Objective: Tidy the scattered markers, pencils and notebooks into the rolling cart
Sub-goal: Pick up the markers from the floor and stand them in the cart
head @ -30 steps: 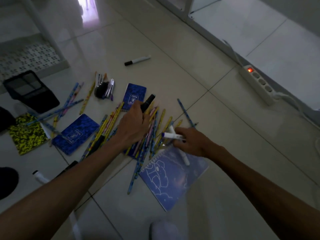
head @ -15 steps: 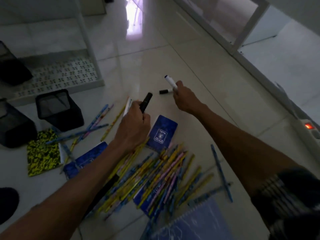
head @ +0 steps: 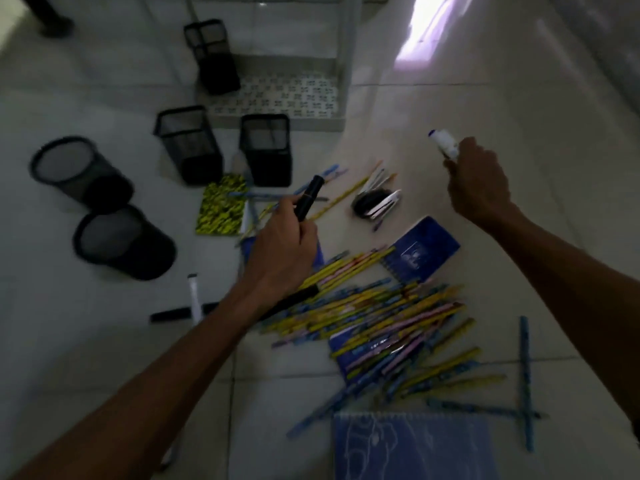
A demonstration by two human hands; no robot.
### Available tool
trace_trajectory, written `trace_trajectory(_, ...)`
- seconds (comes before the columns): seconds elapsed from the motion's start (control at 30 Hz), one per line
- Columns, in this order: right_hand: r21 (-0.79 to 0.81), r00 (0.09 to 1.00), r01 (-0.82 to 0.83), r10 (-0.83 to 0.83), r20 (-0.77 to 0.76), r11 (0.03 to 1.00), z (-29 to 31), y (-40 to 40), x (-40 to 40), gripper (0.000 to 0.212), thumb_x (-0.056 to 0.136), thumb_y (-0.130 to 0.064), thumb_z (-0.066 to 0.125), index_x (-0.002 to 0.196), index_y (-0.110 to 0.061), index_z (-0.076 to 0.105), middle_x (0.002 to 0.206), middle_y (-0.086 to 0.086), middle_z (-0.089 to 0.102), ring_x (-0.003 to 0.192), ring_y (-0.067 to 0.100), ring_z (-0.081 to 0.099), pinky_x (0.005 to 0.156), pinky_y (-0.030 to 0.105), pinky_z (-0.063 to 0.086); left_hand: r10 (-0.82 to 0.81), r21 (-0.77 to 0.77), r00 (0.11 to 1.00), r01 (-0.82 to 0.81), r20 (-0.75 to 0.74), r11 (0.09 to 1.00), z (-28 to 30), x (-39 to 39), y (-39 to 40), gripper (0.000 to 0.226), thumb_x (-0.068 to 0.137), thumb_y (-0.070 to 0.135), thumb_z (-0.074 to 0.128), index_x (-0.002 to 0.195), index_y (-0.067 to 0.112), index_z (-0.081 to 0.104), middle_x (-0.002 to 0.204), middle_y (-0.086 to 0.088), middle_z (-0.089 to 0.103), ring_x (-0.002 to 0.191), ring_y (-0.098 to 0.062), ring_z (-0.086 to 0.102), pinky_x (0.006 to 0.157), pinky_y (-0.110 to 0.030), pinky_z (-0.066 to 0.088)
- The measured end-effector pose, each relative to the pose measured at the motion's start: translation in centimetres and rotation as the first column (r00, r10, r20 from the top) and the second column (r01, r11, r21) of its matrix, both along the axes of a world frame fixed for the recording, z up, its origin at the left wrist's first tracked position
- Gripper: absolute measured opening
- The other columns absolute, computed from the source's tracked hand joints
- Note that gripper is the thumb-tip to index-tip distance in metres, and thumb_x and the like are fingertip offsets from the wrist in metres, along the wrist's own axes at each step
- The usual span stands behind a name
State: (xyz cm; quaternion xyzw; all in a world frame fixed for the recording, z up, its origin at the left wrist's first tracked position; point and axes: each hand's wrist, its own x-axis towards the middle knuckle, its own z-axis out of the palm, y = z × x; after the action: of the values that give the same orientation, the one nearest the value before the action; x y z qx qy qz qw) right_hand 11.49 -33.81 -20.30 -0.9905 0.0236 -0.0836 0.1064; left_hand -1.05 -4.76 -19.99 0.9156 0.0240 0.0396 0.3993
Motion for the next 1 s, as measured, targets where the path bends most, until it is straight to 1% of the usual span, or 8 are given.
trace_trajectory(0.17, 0.213, 0.995, -0.092, 0.081, 0.058, 0.973, 4.4, 7.9, -5.4, 0.034, 0.102, -0.025, 0.043, 0.12, 0.004, 0.042, 0.11, 0.03, 0.056, 0.094, 0.044, 0.055, 0.066, 0.042, 0.036, 0.198, 0.004, 0.98, -0.198, -0.032, 0.98, 0.7, -6.6, 5.8, 0.029, 0.098, 0.021, 0.043, 0.127, 0.013, 0.043, 0.079, 0.0, 0.052, 0.063, -0.018, 0.051, 0.055, -0.03, 0.033)
trace_trajectory(0.33, 0.563, 0.944, -0.181, 0.302, -0.129, 0.806, 4.0, 18.0, -12.0, 0.032, 0.104, -0.024, 0.04, 0.125, 0.001, 0.038, 0.107, 0.027, 0.056, 0.072, 0.022, 0.052, 0.052, 0.027, 0.036, 0.422, -0.024, 0.901, -0.426, -0.103, 0.904, -0.9, -13.0, 10.7, 0.022, 0.096, 0.02, 0.046, 0.117, 0.013, 0.045, 0.078, -0.003, 0.053, 0.068, -0.023, 0.057, 0.054, -0.032, 0.041)
trace_trajectory(0.4, 0.649, 0.901, -0.113, 0.353, -0.252, 0.753, 2.8, 21.8, -14.5, 0.034, 0.105, -0.027, 0.039, 0.124, 0.0, 0.04, 0.1, 0.023, 0.054, 0.066, 0.015, 0.048, 0.046, 0.017, 0.034, 0.477, -0.026, 0.86, -0.489, -0.182, 0.872, -2.1, -14.9, 12.0, 0.023, 0.091, 0.023, 0.053, 0.112, 0.014, 0.045, 0.082, -0.006, 0.057, 0.075, -0.026, 0.061, 0.062, -0.038, 0.051)
trace_trajectory(0.43, 0.661, 0.881, -0.071, 0.358, -0.309, 0.747, 2.2, 23.4, -15.7, 0.035, 0.104, -0.031, 0.04, 0.121, 0.0, 0.042, 0.094, 0.017, 0.053, 0.061, 0.013, 0.046, 0.043, 0.019, 0.032, 0.482, -0.025, 0.849, -0.499, -0.217, 0.867, -2.6, -15.8, 12.6, 0.027, 0.088, 0.026, 0.058, 0.109, 0.015, 0.045, 0.086, -0.006, 0.057, 0.077, -0.026, 0.061, 0.066, -0.039, 0.053)
trace_trajectory(0.6, 0.556, 0.771, -0.179, 0.467, -0.433, 0.812, 0.1, 28.8, -19.2, 0.045, 0.097, -0.043, 0.053, 0.115, -0.001, 0.049, 0.093, 0.01, 0.05, 0.079, 0.026, 0.052, 0.055, 0.032, 0.033, 0.36, 0.046, 0.886, -0.363, -0.291, 0.931, -4.4, -19.0, 13.8, 0.057, 0.069, 0.048, 0.078, 0.105, 0.02, 0.044, 0.09, 0.005, 0.05, 0.077, -0.011, 0.054, 0.065, -0.03, 0.046)
trace_trajectory(0.7, 0.407, 0.713, -0.368, 0.535, -0.453, 0.836, -0.3, 29.3, -19.3, 0.052, 0.092, -0.045, 0.061, 0.12, -0.003, 0.049, 0.105, 0.015, 0.057, 0.09, 0.029, 0.055, 0.063, 0.03, 0.034, 0.274, 0.138, 0.922, -0.244, -0.272, 0.96, -4.8, -19.9, 14.1, 0.054, 0.069, 0.047, 0.08, 0.099, 0.018, 0.046, 0.086, 0.007, 0.05, 0.071, -0.009, 0.052, 0.059, -0.026, 0.042)
trace_trajectory(0.83, 0.322, 0.68, -0.479, 0.577, -0.452, 0.817, 0.6, 26.9, -17.6, 0.055, 0.09, -0.043, 0.065, 0.128, -0.007, 0.048, 0.119, 0.016, 0.059, 0.099, 0.03, 0.056, 0.072, 0.03, 0.037, 0.257, 0.165, 0.941, -0.224, -0.219, 0.96, -5.2, -20.8, 15.4, 0.028, 0.091, 0.041, 0.059, 0.091, 0.014, 0.054, 0.084, -0.001, 0.056, 0.072, -0.017, 0.057, 0.062, -0.034, 0.05)
trace_trajectory(1.0, 0.154, 0.514, -0.683, 0.619, -0.594, 0.714, 0.5, 24.4, -16.1, 0.056, 0.091, -0.033, 0.066, 0.138, -0.011, 0.044, 0.135, 0.016, 0.053, 0.118, 0.031, 0.052, 0.092, 0.035, 0.041, 0.434, 0.109, 0.884, -0.421, -0.174, 0.9, -4.5, -19.3, 15.8, 0.032, 0.101, 0.034, 0.037, 0.093, 0.006, 0.052, 0.088, -0.015, 0.057, 0.072, -0.028, 0.057, 0.058, -0.036, 0.046)
